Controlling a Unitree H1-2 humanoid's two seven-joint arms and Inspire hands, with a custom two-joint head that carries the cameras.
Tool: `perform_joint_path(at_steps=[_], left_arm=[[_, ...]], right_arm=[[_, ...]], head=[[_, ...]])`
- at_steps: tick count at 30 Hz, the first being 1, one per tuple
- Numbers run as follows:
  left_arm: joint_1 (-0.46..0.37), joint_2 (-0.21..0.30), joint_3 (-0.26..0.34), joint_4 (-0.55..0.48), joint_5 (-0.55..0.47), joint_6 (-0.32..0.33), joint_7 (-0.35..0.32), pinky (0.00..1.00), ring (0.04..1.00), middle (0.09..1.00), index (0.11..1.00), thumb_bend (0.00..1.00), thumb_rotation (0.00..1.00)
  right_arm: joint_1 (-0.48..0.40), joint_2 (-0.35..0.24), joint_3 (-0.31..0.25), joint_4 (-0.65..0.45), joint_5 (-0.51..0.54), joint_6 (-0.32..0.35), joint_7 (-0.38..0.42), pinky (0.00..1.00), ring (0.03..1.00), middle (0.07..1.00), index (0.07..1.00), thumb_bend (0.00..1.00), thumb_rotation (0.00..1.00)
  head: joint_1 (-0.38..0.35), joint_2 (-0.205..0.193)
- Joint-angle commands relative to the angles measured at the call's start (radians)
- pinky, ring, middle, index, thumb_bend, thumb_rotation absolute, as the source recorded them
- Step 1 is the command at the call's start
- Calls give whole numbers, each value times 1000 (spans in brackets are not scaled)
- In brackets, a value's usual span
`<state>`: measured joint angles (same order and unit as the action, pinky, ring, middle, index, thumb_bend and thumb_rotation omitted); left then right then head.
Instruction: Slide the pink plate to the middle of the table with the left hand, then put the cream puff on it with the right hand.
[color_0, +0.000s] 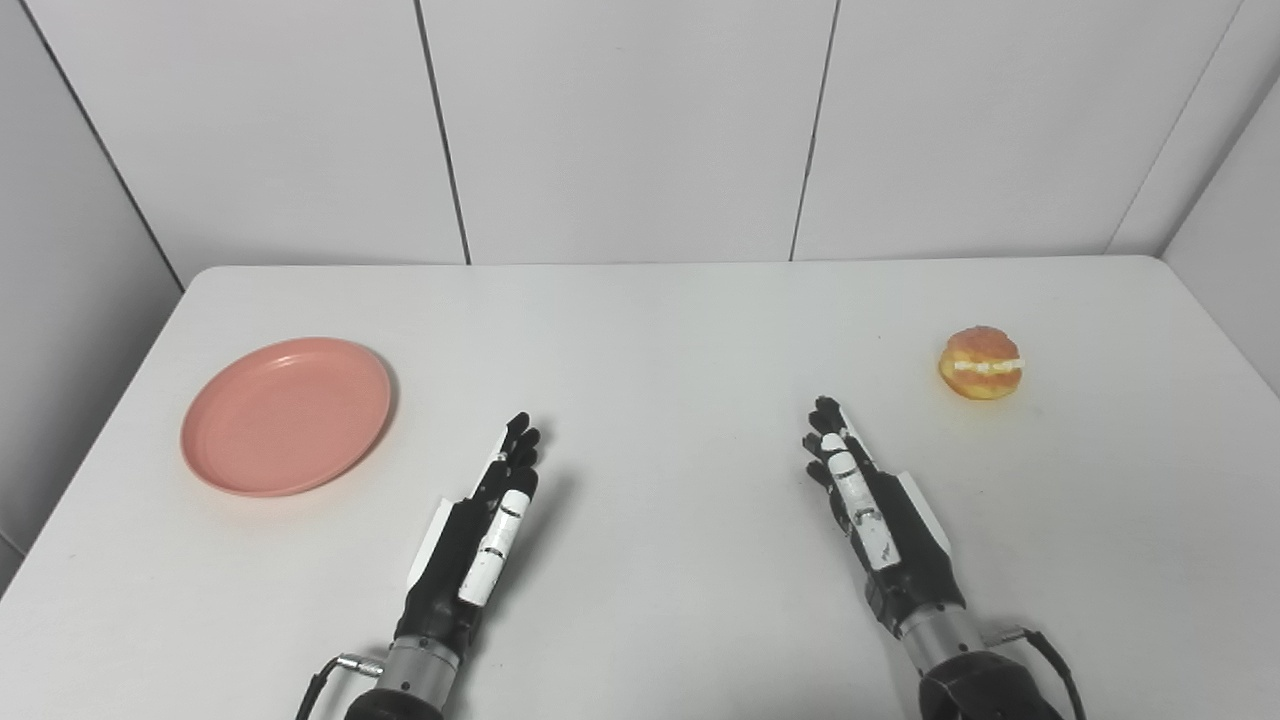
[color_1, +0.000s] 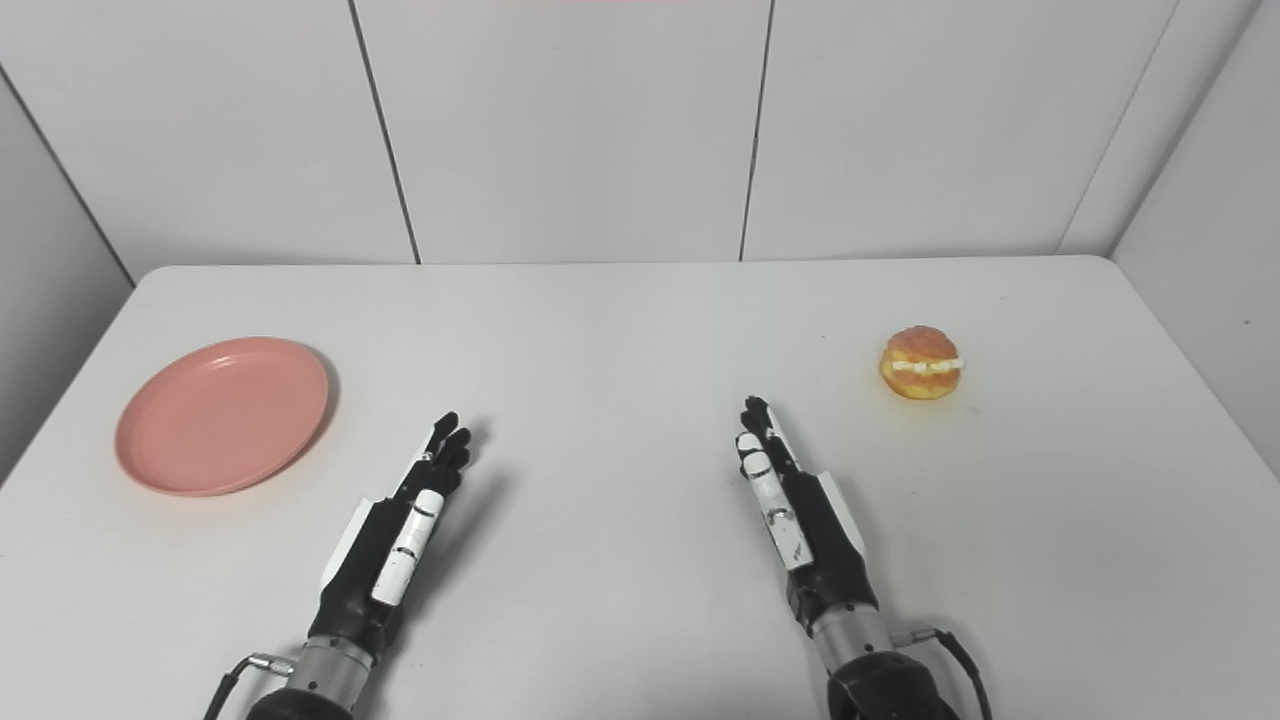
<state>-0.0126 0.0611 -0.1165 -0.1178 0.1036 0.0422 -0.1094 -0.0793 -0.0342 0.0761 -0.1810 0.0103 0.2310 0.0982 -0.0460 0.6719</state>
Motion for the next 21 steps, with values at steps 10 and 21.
perform_joint_path(at_steps=[10, 21], left_arm=[[-4, 5, -1, -4, 0, 2, -2, 986, 982, 981, 977, 470, 1000], [-5, 4, 0, 0, -3, -3, -2, 975, 978, 980, 976, 465, 1000]], right_arm=[[-24, 3, -1, -31, -2, -8, -4, 979, 976, 991, 994, 254, 1000], [-24, 2, -2, -26, -3, -11, -4, 978, 975, 990, 993, 258, 1000]], head=[[1, -2], [1, -1]])
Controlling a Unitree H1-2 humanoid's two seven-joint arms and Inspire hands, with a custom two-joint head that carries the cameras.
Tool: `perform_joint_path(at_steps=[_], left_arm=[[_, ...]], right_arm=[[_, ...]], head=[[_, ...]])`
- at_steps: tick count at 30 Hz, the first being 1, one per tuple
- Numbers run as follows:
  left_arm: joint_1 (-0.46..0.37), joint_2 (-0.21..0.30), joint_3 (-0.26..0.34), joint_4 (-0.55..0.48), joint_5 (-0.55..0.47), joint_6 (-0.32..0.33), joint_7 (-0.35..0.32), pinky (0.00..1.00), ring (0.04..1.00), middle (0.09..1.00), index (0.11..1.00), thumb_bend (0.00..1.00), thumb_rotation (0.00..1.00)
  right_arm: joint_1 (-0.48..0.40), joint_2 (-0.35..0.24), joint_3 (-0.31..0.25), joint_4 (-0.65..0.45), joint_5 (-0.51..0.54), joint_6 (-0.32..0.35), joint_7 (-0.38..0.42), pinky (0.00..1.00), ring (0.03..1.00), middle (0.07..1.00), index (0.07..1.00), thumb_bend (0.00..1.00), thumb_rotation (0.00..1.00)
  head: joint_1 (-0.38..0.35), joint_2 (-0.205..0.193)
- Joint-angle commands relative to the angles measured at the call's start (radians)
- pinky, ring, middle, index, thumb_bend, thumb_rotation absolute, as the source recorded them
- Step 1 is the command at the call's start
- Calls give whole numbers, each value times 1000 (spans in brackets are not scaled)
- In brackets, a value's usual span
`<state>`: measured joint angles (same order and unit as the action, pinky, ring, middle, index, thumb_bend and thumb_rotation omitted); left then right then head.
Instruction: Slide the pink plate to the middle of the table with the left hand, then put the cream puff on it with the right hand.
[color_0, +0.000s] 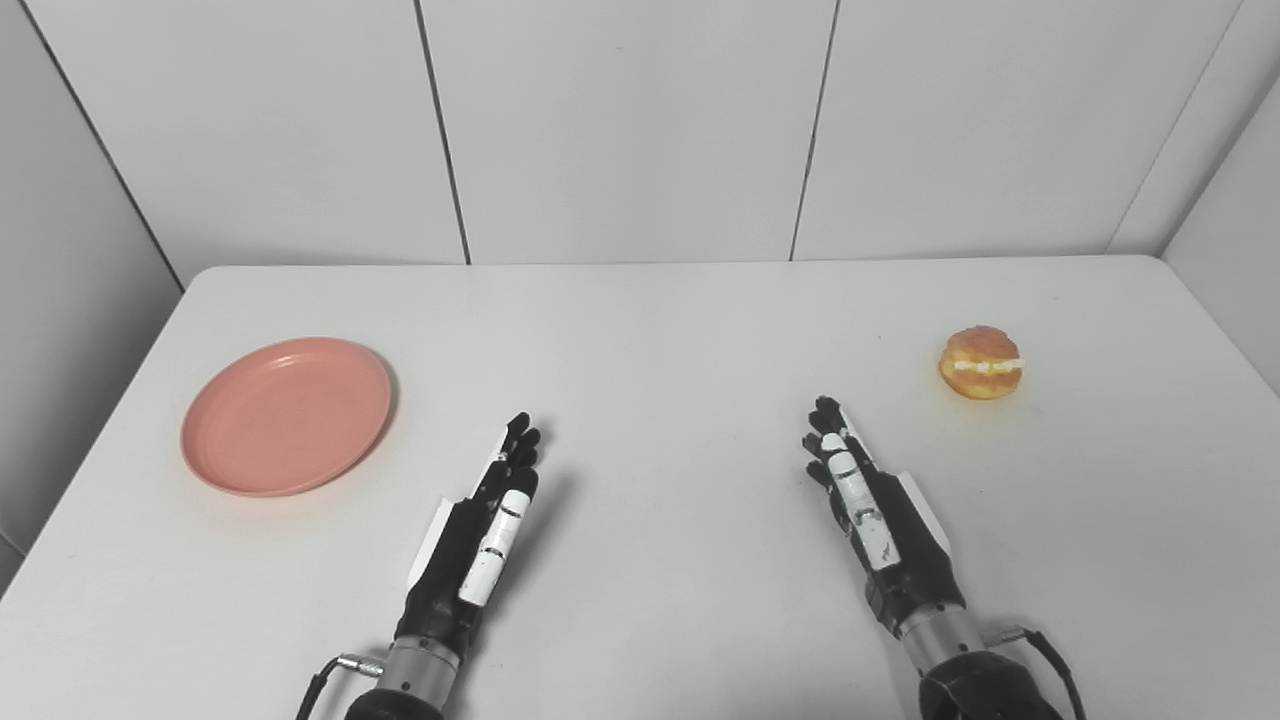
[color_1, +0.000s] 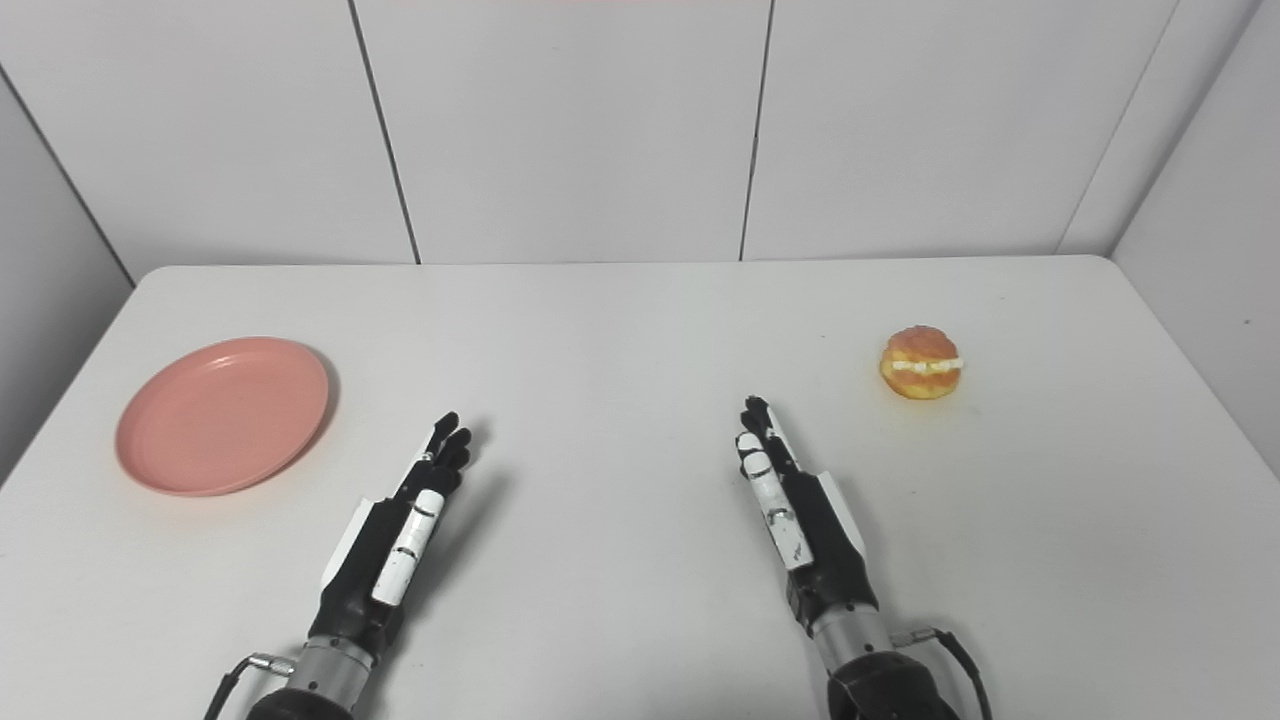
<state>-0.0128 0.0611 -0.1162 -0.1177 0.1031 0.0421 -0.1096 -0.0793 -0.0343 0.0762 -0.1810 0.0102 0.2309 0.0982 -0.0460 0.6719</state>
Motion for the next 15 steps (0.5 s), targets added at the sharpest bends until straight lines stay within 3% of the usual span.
perform_joint_path(at_steps=[1, 10, 15], left_arm=[[-5, 4, 0, 1, -2, -3, -1, 976, 979, 981, 977, 465, 1000], [-5, 3, 2, 6, -8, -9, -2, 981, 980, 980, 974, 473, 1000], [-2, -11, -11, 19, -2, -22, 0, 984, 986, 987, 981, 471, 1000]], right_arm=[[-24, 2, -2, -25, -3, -12, -4, 977, 975, 990, 993, 257, 1000], [-24, 3, -2, -27, -4, -10, -5, 980, 976, 991, 994, 248, 1000], [-15, -11, -8, -27, -1, -19, 1, 997, 980, 995, 998, 247, 1000]], head=[[1, -2], [3, -3], [89, -40]])
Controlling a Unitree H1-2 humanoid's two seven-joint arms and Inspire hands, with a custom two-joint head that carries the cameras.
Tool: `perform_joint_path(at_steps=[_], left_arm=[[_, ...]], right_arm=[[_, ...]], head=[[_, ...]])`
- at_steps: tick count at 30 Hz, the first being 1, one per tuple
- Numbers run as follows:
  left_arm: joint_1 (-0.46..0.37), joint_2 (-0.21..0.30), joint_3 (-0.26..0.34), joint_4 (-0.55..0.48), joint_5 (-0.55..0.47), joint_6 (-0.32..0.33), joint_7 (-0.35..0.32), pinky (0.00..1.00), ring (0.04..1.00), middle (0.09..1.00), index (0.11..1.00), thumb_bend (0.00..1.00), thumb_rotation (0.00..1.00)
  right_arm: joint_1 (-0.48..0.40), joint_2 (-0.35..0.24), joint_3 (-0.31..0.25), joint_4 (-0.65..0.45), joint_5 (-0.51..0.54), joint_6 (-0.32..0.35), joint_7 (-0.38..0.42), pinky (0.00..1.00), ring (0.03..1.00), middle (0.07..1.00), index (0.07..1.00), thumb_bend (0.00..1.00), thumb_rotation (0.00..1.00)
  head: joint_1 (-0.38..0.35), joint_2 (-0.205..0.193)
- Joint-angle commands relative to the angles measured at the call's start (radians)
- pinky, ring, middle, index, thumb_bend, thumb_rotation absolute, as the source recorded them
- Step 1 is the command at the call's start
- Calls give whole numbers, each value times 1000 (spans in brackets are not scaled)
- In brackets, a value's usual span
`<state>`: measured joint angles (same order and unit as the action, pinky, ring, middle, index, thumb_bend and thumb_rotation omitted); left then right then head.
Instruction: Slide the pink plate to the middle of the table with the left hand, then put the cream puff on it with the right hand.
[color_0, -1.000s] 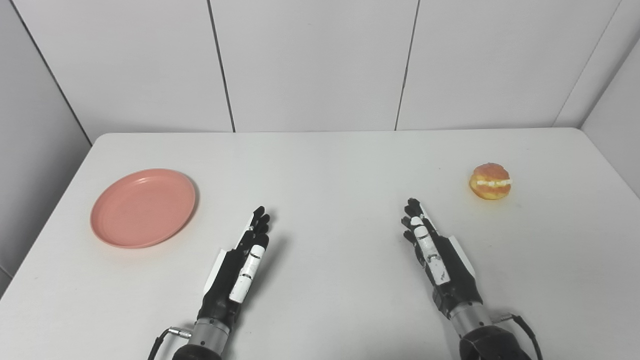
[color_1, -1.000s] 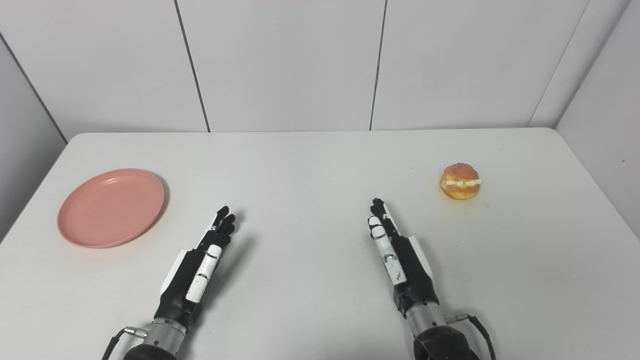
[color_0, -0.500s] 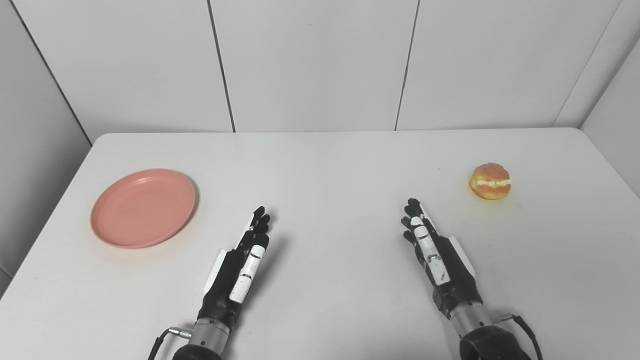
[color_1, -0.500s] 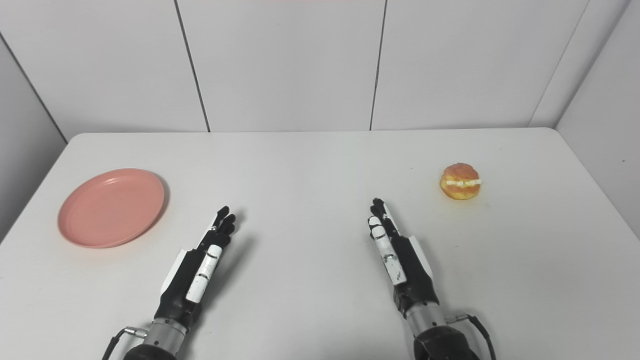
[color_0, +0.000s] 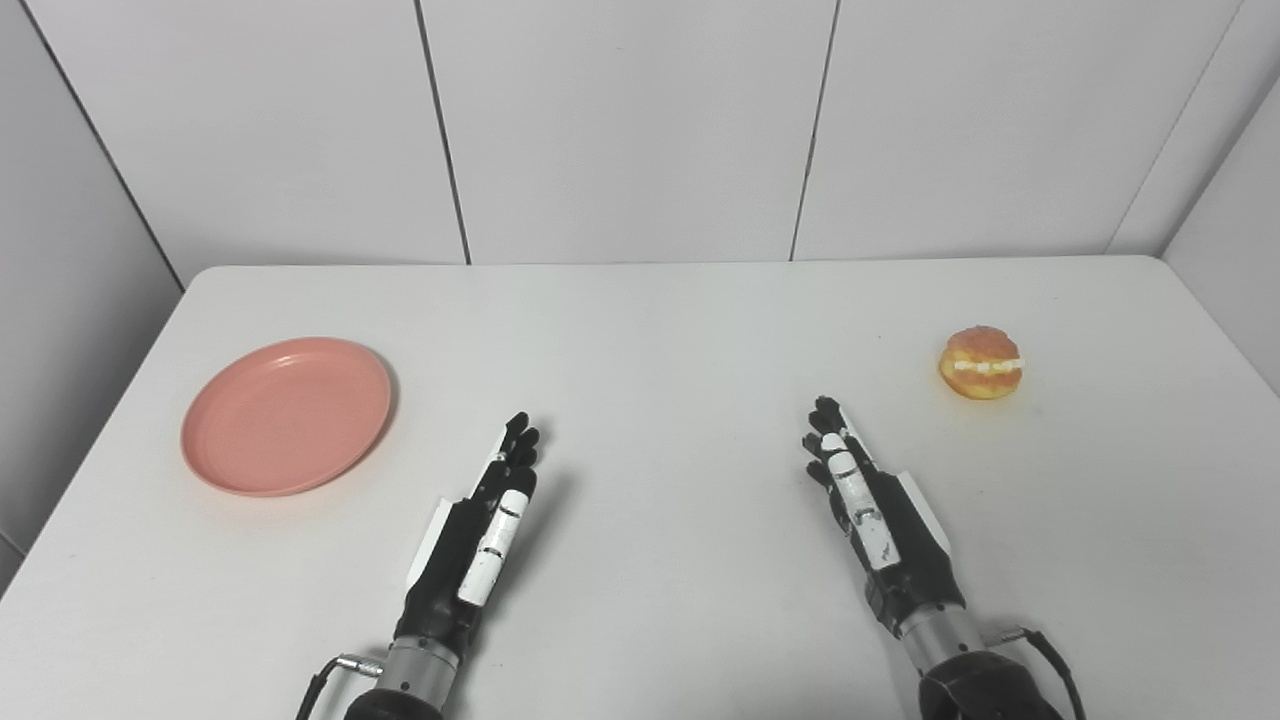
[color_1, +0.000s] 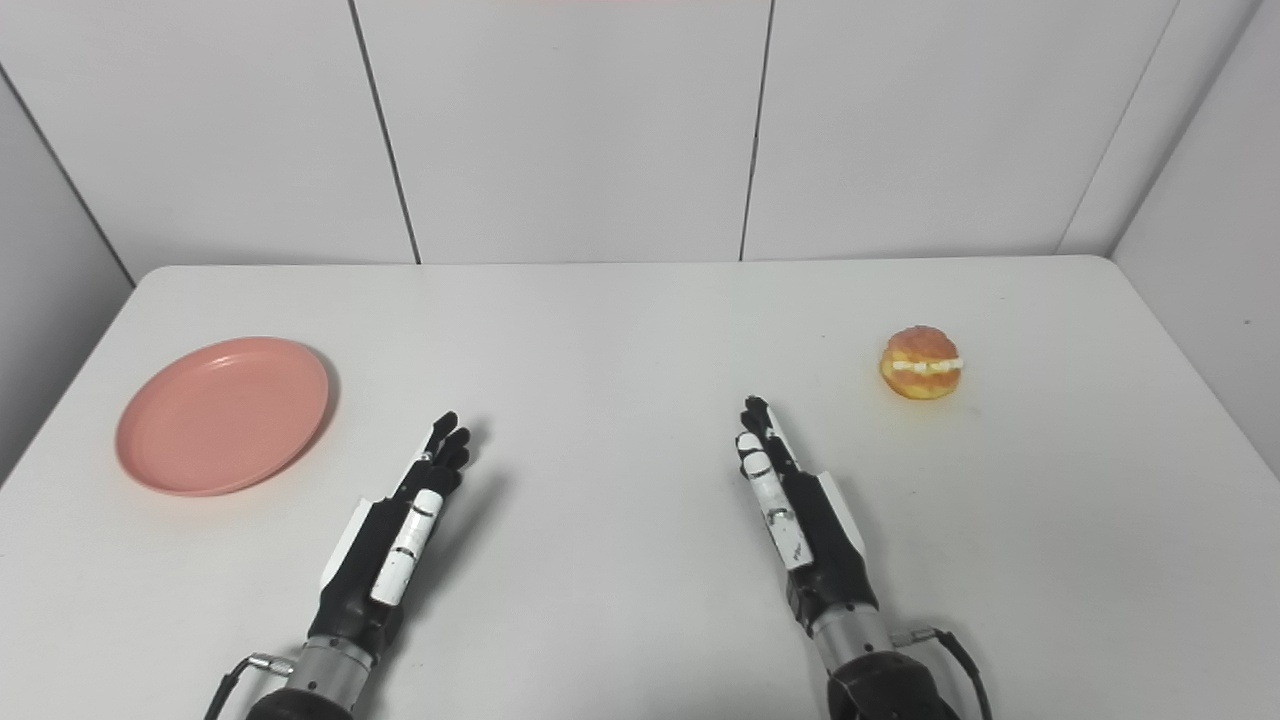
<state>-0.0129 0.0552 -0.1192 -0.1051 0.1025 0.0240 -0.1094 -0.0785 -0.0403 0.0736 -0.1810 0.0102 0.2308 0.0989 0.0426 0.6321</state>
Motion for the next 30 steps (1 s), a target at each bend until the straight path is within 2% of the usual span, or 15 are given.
perform_joint_path(at_steps=[1, 6, 9, 10, 15, 18, 22, 30], left_arm=[[-1, -11, -12, 7, 3, -3, 3, 980, 986, 988, 981, 473, 1000], [4, -40, -34, 9, 36, 15, 27, 968, 980, 980, 969, 486, 1000], [5, -59, -51, 24, 59, 10, 44, 964, 978, 978, 965, 498, 1000], [4, -63, -56, 28, 66, 9, 50, 963, 978, 978, 964, 501, 1000], [-2, -81, -81, 57, 102, 11, 75, 974, 981, 979, 967, 501, 1000], [-7, -83, -93, 76, 126, 3, 90, 974, 981, 977, 968, 510, 1000], [-15, -87, -102, 102, 137, -19, 102, 974, 983, 979, 972, 509, 1000], [-17, -90, -107, 110, 146, -26, 106, 976, 986, 980, 976, 506, 1000]], right_arm=[[-13, -9, -8, -26, 2, -24, 2, 1000, 981, 996, 999, 246, 1000], [-4, -26, -26, -9, 47, -50, 29, 1000, 993, 1000, 1000, 233, 1000], [1, -40, -38, 4, 73, -64, 45, 1000, 999, 1000, 1000, 210, 1000], [1, -44, -41, 8, 79, -68, 49, 1000, 1000, 1000, 1000, 198, 1000], [3, -61, -56, 44, 117, -123, 80, 1000, 1000, 1000, 1000, 161, 1000], [5, -69, -57, 57, 111, -147, 82, 1000, 1000, 1000, 1000, 152, 1000], [7, -70, -60, 57, 113, -146, 84, 1000, 1000, 1000, 1000, 140, 1000], [11, -68, -64, 42, 127, -135, 88, 1000, 1000, 1000, 1000, 103, 1000]], head=[[21, -10], [85, -45], [156, -90], [156, -90], [233, -144], [257, -159], [280, -174], [292, -172]])
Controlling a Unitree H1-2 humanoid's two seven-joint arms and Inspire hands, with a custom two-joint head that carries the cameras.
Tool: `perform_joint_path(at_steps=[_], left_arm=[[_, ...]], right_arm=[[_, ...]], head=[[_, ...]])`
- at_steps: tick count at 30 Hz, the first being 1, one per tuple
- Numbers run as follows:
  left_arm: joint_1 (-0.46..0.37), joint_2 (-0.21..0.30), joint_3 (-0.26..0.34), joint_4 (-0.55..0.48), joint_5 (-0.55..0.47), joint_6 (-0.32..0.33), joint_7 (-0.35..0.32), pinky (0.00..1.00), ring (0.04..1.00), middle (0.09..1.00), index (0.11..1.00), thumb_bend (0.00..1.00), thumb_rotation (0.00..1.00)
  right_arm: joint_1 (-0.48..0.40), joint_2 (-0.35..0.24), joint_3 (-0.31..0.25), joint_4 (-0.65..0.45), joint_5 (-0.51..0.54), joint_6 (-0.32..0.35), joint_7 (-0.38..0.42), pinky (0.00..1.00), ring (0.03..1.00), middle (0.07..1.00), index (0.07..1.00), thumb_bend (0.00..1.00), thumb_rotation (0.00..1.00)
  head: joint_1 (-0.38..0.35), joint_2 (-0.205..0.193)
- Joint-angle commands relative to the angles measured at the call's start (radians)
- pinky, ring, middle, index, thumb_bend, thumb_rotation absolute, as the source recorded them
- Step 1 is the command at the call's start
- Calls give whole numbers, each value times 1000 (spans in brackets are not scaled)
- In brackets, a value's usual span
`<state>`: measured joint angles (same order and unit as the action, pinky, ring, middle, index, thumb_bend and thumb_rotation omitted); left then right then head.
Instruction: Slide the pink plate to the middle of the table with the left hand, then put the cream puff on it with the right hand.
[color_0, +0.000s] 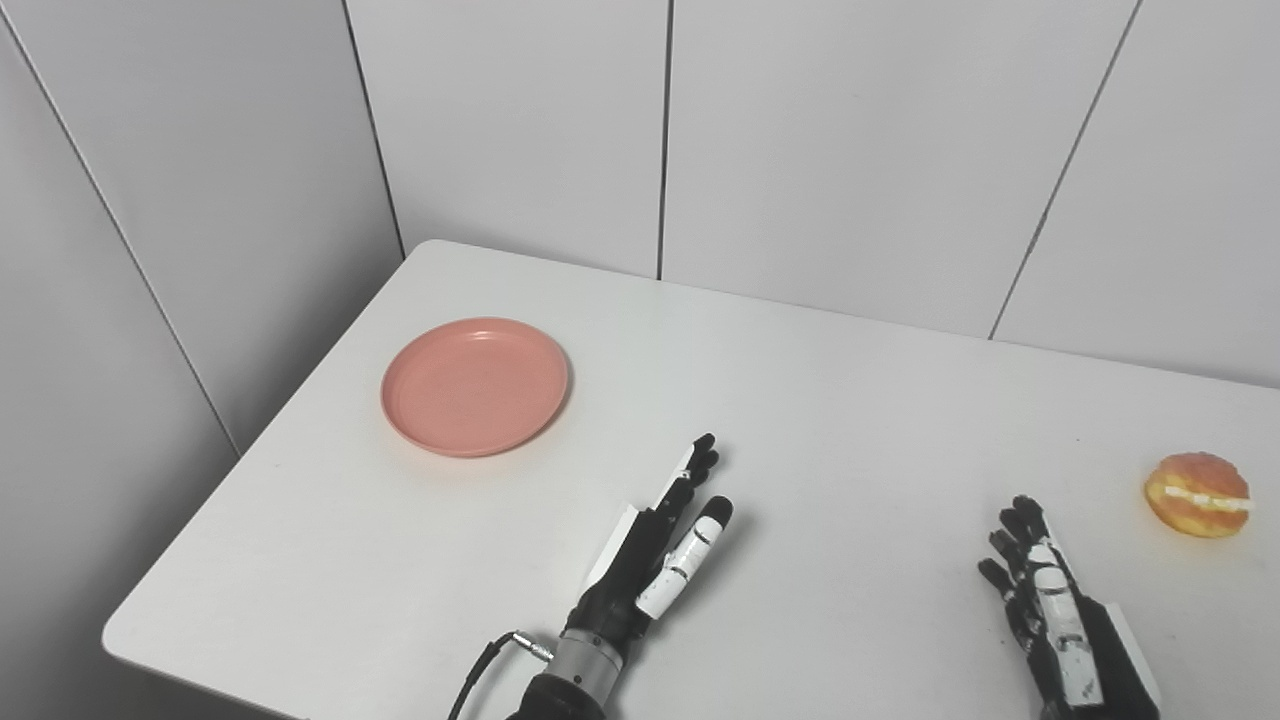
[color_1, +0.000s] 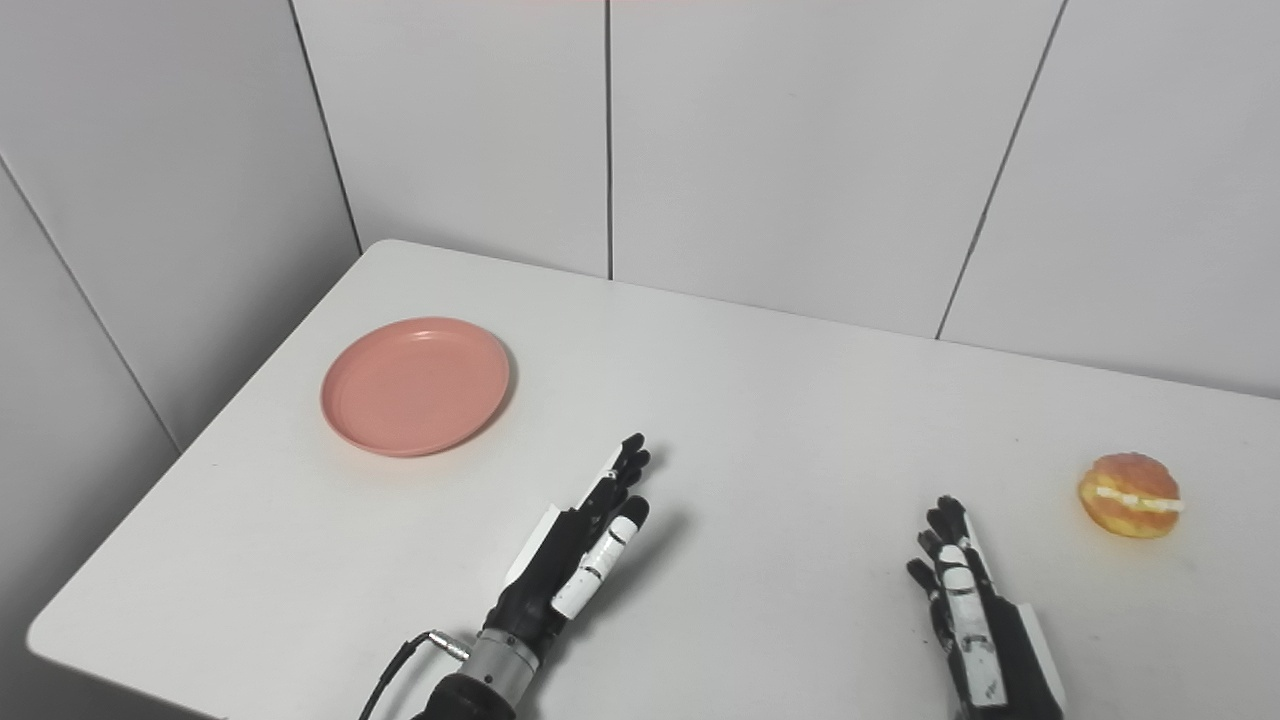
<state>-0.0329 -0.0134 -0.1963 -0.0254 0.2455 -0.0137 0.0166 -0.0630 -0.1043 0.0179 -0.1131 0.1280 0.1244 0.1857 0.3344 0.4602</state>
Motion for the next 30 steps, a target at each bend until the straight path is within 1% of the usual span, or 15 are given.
perform_joint_path(at_steps=[1, 5, 13, 17, 23, 27, 30], left_arm=[[4, -22, -30, 28, 2, 13, -21, 977, 986, 980, 977, 508, 1000], [6, -24, -30, 21, 1, 19, -22, 978, 986, 979, 977, 517, 1000], [7, -25, -25, 15, -5, 27, -22, 975, 982, 974, 973, 518, 1000], [8, -25, -20, 5, -5, 37, -21, 970, 978, 973, 971, 519, 1000], [9, -23, -13, -23, -20, 52, -28, 981, 981, 973, 968, 552, 1000], [8, -26, -6, -67, -61, 77, -38, 987, 983, 975, 966, 508, 1000], [2, -15, -6, -103, -66, 96, -45, 982, 979, 972, 963, 493, 1000]], right_arm=[[-3, -3, -8, -31, 10, -23, -1, 1000, 1000, 1000, 1000, 103, 1000], [-1, -2, -8, -43, 10, -7, -6, 1000, 1000, 1000, 1000, 102, 1000], [-4, 0, -4, -36, 5, -17, -7, 1000, 1000, 1000, 1000, 92, 1000], [-5, 4, -1, -46, 2, -3, -13, 1000, 1000, 1000, 1000, 89, 1000], [-8, 9, -1, -48, 5, -4, -15, 1000, 1000, 1000, 1000, 87, 1000], [-12, 8, -1, -34, 12, -23, -7, 1000, 1000, 1000, 1000, 84, 1000], [-11, 10, 0, -36, 7, -19, -11, 1000, 1000, 1000, 1000, 88, 1000]], head=[[2, 2], [4, 3], [4, -3], [1, -2], [0, -3], [3, -3], [5, -3]])
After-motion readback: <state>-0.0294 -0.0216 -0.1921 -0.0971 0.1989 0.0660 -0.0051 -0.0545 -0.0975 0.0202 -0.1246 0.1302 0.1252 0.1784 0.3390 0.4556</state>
